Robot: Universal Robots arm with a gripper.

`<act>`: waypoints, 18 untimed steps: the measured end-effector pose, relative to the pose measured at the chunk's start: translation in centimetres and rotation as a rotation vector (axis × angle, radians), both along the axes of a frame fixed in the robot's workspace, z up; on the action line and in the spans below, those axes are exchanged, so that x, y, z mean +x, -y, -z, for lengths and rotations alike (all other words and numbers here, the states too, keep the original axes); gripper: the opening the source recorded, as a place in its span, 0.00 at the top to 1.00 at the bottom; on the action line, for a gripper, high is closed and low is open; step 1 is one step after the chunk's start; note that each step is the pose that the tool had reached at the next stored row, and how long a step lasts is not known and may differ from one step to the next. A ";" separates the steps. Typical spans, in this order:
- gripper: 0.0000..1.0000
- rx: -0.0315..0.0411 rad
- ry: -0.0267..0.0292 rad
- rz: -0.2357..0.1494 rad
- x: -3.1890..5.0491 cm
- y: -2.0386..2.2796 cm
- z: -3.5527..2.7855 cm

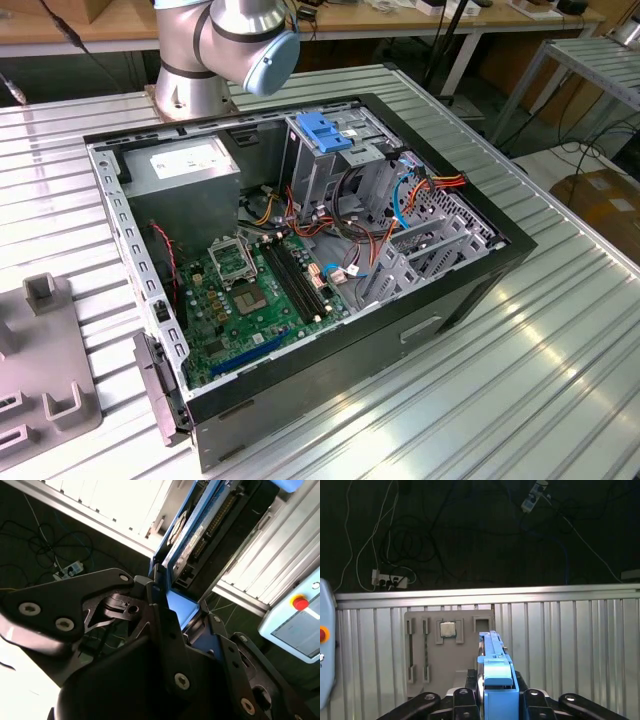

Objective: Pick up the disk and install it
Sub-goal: 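Pick up the disk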

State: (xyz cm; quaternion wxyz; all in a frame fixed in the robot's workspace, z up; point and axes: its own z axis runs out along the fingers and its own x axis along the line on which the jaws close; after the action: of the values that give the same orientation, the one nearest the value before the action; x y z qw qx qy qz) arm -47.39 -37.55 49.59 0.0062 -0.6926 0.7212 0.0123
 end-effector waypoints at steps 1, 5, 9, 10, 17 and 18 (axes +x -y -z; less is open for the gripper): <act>0.63 0.0000 0.0000 0.000 0.00 0.00 -0.36; 0.63 0.0001 0.0000 0.000 0.00 0.00 -0.96; 0.63 0.0000 0.0000 0.000 0.00 0.00 -1.71; 0.63 0.0001 0.0000 0.000 0.00 0.00 -1.86; 0.63 0.0000 -0.0006 0.000 0.00 0.00 -3.34; 0.63 0.0000 -0.0008 0.000 0.00 0.00 -3.56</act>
State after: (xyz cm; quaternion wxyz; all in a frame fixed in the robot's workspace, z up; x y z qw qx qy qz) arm -47.39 -37.55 53.15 0.0059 -0.6926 0.7212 0.0126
